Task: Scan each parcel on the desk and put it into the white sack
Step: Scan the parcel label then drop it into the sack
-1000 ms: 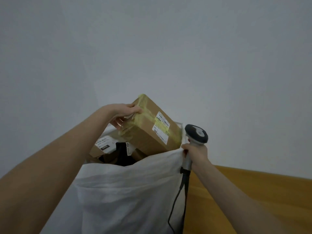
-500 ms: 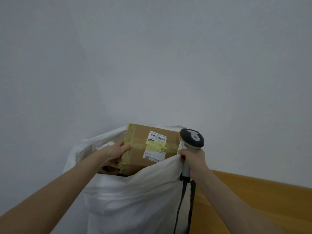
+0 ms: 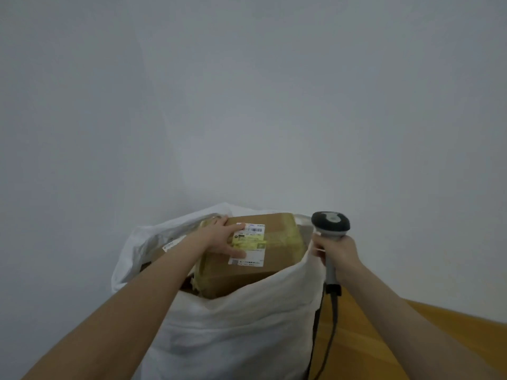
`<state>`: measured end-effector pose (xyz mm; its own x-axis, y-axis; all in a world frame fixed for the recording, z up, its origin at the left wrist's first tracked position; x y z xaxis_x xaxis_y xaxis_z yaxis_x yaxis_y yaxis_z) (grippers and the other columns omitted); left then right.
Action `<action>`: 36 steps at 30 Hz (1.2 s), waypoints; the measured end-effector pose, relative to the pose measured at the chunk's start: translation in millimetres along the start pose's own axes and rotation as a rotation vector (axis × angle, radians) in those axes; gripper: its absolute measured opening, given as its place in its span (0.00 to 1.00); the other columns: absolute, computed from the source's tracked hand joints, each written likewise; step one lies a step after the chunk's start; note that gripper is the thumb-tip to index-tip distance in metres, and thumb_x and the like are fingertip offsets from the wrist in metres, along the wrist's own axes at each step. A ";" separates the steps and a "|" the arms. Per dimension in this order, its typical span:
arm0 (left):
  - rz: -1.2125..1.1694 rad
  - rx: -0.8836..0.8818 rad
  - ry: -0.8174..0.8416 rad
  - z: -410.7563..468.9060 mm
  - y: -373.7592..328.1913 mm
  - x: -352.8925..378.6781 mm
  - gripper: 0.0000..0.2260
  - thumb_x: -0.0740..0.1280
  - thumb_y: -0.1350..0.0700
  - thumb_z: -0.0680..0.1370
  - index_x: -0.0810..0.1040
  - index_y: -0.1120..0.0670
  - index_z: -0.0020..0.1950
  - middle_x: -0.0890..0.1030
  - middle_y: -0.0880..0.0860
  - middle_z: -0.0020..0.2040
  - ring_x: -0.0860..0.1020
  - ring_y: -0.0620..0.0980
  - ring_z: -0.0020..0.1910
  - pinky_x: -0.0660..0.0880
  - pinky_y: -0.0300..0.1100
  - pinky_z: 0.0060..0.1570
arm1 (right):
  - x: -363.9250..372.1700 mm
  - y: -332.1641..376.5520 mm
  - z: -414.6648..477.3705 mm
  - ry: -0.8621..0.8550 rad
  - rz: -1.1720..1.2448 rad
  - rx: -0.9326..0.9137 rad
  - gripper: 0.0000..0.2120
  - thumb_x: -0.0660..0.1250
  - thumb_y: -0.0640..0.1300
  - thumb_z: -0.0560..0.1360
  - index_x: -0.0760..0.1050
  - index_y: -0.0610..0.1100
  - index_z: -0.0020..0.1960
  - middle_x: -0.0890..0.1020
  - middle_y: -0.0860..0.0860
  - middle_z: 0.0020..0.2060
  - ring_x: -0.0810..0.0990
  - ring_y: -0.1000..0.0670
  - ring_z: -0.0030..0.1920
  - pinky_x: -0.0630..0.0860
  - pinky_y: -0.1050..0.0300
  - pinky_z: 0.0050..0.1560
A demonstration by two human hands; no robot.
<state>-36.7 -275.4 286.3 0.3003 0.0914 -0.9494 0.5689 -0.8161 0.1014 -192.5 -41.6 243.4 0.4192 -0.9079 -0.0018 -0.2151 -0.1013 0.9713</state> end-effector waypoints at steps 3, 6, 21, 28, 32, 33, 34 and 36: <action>-0.017 -0.026 -0.006 -3.4 10.6 4.7 0.42 0.66 0.32 0.70 0.49 0.40 0.77 0.43 0.55 0.79 0.47 0.59 0.77 0.53 0.59 0.74 | -20.5 16.0 21.5 -0.030 0.012 -0.031 0.07 0.73 0.40 0.71 0.76 0.39 0.42 0.81 0.43 0.37 0.81 0.43 0.41 0.77 0.49 0.46; -0.011 -0.029 -0.021 -6.8 13.3 7.9 0.41 0.67 0.34 0.70 0.51 0.41 0.77 0.46 0.55 0.79 0.49 0.59 0.77 0.55 0.58 0.73 | -16.7 31.5 37.6 0.009 -0.039 -0.066 0.07 0.71 0.39 0.72 0.75 0.39 0.47 0.80 0.44 0.38 0.79 0.46 0.40 0.76 0.52 0.44; -0.261 -0.111 -0.262 127.6 106.4 -50.7 0.24 0.59 0.43 0.80 0.67 0.57 0.70 0.73 0.58 0.67 0.73 0.57 0.63 0.70 0.49 0.61 | 82.0 90.2 132.8 0.118 -0.731 -0.149 0.08 0.72 0.39 0.71 0.73 0.42 0.42 0.76 0.48 0.36 0.76 0.48 0.39 0.72 0.59 0.32; -0.463 -0.248 -0.014 201.6 155.8 9.4 0.31 0.47 0.39 0.82 0.53 0.60 0.78 0.55 0.59 0.78 0.57 0.58 0.75 0.54 0.53 0.73 | 137.6 72.1 158.7 0.291 -0.924 -0.118 0.12 0.74 0.38 0.70 0.75 0.39 0.51 0.76 0.48 0.34 0.75 0.49 0.37 0.71 0.60 0.33; -0.492 -0.219 0.080 207.1 156.6 16.3 0.26 0.47 0.45 0.84 0.60 0.60 0.75 0.60 0.59 0.76 0.60 0.57 0.74 0.57 0.48 0.71 | 149.1 60.5 168.8 0.305 -1.001 -0.077 0.15 0.74 0.37 0.70 0.77 0.37 0.55 0.82 0.42 0.45 0.81 0.45 0.44 0.79 0.53 0.44; -0.478 -0.202 0.138 207.2 156.1 19.0 0.24 0.48 0.46 0.84 0.62 0.59 0.75 0.62 0.58 0.75 0.63 0.56 0.72 0.60 0.47 0.68 | 150.7 58.9 170.7 0.306 -1.011 -0.065 0.14 0.74 0.36 0.70 0.77 0.37 0.55 0.83 0.42 0.45 0.82 0.45 0.44 0.79 0.53 0.45; -0.444 -0.188 0.190 205.2 155.3 20.6 0.23 0.50 0.46 0.84 0.64 0.59 0.73 0.65 0.58 0.73 0.68 0.55 0.69 0.65 0.45 0.63 | 151.9 57.9 172.8 0.306 -1.012 -0.060 0.13 0.74 0.35 0.70 0.76 0.37 0.53 0.82 0.43 0.42 0.82 0.47 0.41 0.79 0.55 0.42; -0.352 -0.185 0.271 200.7 155.6 20.1 0.25 0.55 0.43 0.82 0.70 0.61 0.69 0.72 0.60 0.68 0.74 0.55 0.59 0.69 0.42 0.48 | 154.4 57.6 176.3 0.305 -0.993 -0.059 0.10 0.72 0.33 0.71 0.74 0.39 0.49 0.79 0.47 0.35 0.78 0.51 0.34 0.75 0.60 0.33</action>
<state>-95.8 -515.1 223.4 0.2399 0.5090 -0.8266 0.7910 -0.5961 -0.1376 -295.7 -259.3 257.2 0.5906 -0.2845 -0.7552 0.3890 -0.7196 0.5752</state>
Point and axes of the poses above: each hand's wrist, its own z-axis towards the middle knuckle, its own x-axis out of the palm, y = z × x, the point moved 6 cm from there along z, towards the middle knuckle
